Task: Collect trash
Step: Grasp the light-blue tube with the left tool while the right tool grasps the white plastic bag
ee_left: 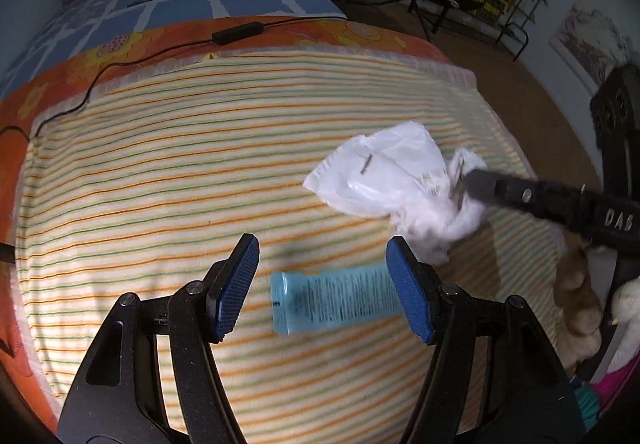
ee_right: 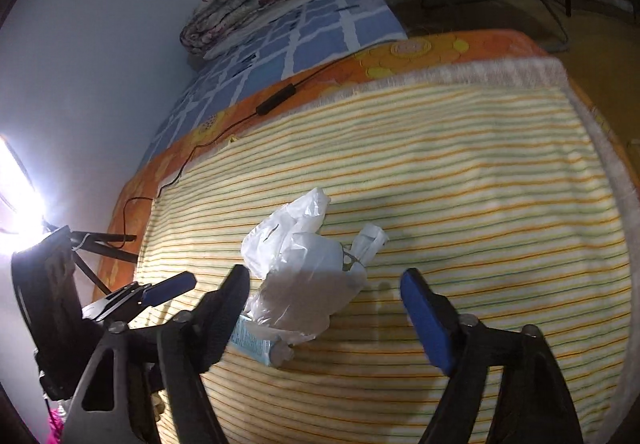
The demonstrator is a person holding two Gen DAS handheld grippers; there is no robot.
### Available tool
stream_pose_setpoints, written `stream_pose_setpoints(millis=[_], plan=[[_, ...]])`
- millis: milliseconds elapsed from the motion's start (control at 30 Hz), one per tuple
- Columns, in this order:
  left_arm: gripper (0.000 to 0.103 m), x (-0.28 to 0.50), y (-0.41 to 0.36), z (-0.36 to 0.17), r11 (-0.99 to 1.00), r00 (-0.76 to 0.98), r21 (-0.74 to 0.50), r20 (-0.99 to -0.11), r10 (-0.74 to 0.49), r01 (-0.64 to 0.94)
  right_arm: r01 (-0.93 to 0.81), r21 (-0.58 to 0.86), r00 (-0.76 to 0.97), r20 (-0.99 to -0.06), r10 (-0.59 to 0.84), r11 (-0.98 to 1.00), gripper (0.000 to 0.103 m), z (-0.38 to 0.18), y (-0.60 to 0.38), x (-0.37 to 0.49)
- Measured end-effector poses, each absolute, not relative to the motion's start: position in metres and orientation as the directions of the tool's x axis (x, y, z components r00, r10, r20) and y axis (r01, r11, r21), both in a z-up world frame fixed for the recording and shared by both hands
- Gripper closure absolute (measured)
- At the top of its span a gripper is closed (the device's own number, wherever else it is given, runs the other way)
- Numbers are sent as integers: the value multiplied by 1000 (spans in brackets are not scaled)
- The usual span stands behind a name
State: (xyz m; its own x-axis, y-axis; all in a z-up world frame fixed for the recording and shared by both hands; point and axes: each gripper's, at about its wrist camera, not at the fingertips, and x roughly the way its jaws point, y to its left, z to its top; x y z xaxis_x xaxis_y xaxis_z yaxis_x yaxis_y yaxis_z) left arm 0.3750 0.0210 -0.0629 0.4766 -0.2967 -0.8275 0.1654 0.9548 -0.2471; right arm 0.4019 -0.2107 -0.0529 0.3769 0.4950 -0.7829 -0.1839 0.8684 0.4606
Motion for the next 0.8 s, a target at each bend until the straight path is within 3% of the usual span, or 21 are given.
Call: stream_pose_setpoints(millis=[100,200,300,467,700,800], plan=[[39,383,25,-68,946,470,-293,-821,-324,139,-159,501,356,-775,523,851,34,-62,-211,405],[47,387,23,-73,943,447,-304,-831,-332,136,-138,530,332,-771,543,837,51,-70,-210,407],[51,386,17,-78,934,403,-325,-842,-358,149,-134,538,340,-764,549,832,56,-71,-213,404],[54,372,8,-78,927,350,-323,-860,-372,192,-140,483,391,-775,496,865,63,-61,-224,399],[54,329,-14,-78,914,273,-295,-888,-369,277,-160,436,433,-776,459,886,63,-42,-248,385],[49,310,-32,-78,926,290,-195,-911,-293,323,-178,418,439,-776,452,891,63,-37,-254,376]])
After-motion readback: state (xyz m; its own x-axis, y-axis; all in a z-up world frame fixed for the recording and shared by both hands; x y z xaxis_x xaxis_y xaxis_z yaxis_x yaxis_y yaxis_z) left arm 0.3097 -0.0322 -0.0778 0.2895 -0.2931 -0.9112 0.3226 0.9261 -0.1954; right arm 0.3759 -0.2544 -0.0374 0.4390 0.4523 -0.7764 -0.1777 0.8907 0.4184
